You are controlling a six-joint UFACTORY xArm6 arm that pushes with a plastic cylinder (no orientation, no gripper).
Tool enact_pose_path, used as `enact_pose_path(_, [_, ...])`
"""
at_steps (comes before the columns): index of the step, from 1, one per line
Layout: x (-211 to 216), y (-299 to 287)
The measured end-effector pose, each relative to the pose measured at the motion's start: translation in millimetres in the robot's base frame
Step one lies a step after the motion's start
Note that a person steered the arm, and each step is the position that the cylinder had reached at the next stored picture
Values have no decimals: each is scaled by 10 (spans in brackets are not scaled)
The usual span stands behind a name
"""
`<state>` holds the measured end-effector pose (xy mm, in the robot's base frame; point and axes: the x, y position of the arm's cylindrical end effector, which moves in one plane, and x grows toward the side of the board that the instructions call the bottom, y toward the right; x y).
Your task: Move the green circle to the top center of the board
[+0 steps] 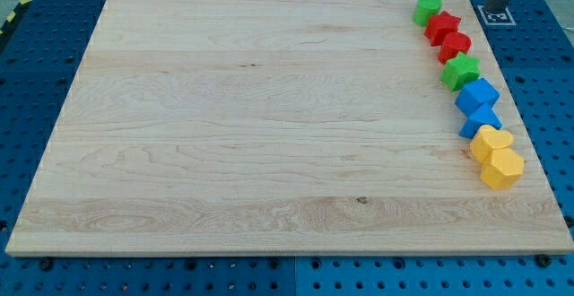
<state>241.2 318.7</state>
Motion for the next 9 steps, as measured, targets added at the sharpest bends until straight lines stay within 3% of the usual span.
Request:
enact_pose_path(4, [100, -778])
enact_pose_path(8, [100, -841])
enact_pose_path(9, [99, -1215])
